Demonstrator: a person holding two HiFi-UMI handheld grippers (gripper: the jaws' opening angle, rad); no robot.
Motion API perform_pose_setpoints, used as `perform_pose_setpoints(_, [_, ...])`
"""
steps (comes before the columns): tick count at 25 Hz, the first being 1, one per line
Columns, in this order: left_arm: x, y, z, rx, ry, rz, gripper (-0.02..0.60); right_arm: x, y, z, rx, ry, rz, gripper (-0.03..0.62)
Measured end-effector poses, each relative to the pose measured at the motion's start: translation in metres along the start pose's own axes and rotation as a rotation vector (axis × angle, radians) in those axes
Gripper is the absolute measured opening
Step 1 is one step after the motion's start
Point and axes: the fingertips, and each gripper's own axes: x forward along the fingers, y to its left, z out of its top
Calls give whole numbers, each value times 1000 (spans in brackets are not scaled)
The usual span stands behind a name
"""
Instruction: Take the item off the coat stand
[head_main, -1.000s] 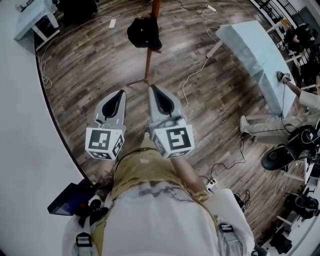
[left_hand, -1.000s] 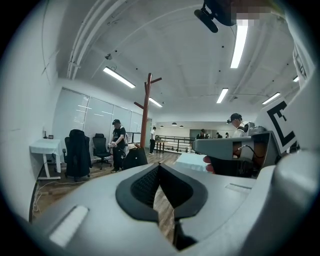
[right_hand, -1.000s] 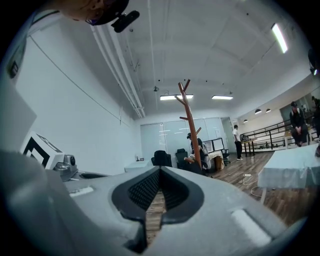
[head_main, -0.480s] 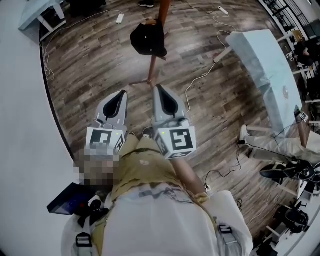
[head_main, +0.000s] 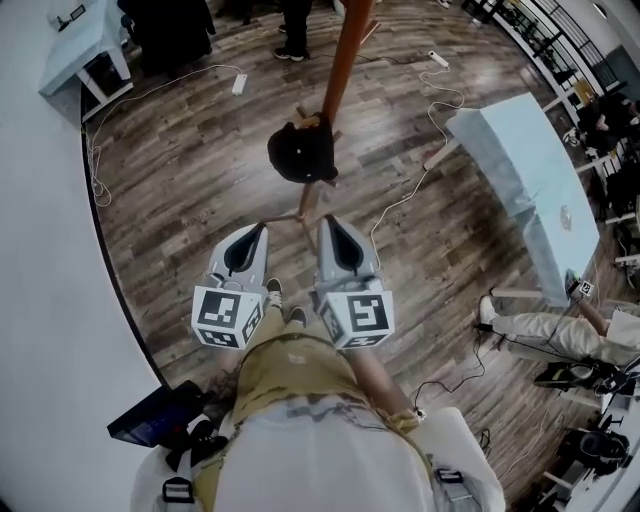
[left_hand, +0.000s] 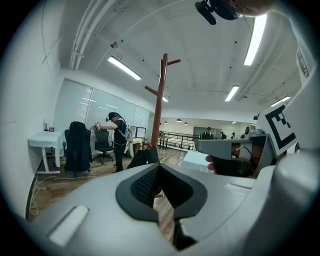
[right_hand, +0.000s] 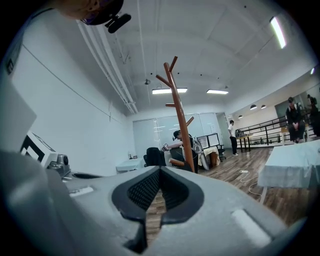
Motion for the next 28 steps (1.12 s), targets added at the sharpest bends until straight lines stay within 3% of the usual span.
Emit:
perform_pose_setpoints(3, [16, 12, 7, 7, -23, -29, -2, 22, -3, 4, -20, -17, -14, 0])
perform_pose_setpoints(12, [53, 62, 10, -16, 11, -44, -2, 82, 2, 4, -54, 6, -27, 0])
perform_pose_setpoints(18, [76, 71, 12, -15, 35, -67, -2, 103, -7, 0, -68, 30, -42, 0])
perform_pose_setpoints(28, [134, 65, 4, -20, 88, -35, -2, 119, -63, -3, -80, 96, -41, 0])
